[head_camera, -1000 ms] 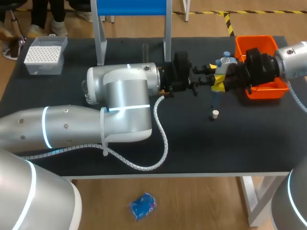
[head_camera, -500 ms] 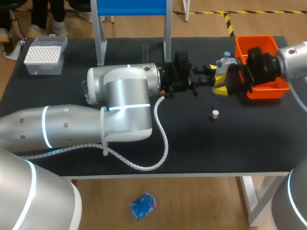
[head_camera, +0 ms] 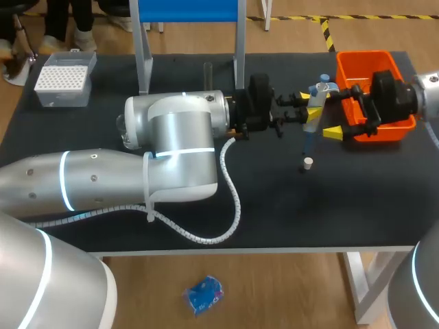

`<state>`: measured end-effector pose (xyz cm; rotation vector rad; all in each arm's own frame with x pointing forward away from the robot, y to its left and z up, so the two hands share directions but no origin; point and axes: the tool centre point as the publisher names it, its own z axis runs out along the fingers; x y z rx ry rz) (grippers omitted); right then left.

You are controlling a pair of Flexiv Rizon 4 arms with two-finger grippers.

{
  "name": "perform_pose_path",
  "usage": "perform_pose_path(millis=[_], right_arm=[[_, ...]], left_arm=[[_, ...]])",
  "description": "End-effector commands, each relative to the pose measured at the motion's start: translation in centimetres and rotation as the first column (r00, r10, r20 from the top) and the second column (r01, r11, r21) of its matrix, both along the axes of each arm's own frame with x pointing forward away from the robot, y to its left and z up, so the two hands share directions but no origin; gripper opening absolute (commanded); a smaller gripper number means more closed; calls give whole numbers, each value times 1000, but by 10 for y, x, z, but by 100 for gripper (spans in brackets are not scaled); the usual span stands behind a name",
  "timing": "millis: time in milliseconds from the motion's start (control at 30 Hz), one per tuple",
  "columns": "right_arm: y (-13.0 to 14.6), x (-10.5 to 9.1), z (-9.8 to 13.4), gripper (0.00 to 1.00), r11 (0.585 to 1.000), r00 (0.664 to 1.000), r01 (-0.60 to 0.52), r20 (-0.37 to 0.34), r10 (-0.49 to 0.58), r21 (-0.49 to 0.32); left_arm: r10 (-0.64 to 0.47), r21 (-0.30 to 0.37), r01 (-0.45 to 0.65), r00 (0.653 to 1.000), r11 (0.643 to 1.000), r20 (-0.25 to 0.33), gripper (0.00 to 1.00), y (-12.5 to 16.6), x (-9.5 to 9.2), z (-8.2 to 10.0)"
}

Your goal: Invert the test tube, pick up the pipette, mount the tip to pipette, aspirate from beaker and dispense into the tube, eject the tip, return the pipette, and cap with the stopper.

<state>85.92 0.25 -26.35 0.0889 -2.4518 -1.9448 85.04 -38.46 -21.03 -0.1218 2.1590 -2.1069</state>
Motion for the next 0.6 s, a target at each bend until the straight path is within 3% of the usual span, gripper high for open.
perform_pose_path(millis=[33, 367, 600], right_arm=[[-17, 1, -10, 100, 1000, 1000, 13, -12, -13, -2], [-48, 4, -33, 100, 995, 995, 98, -28, -97, 29], [-62, -11, -54, 100, 995, 993, 104, -54, -104, 8]], left_arm=[[2, 2, -2, 1000, 1000, 0, 0, 1, -1, 1], [2, 2, -2, 1000, 1000, 0, 0, 1, -1, 1], [2, 2, -2, 1000, 1000, 0, 0, 1, -1, 1]])
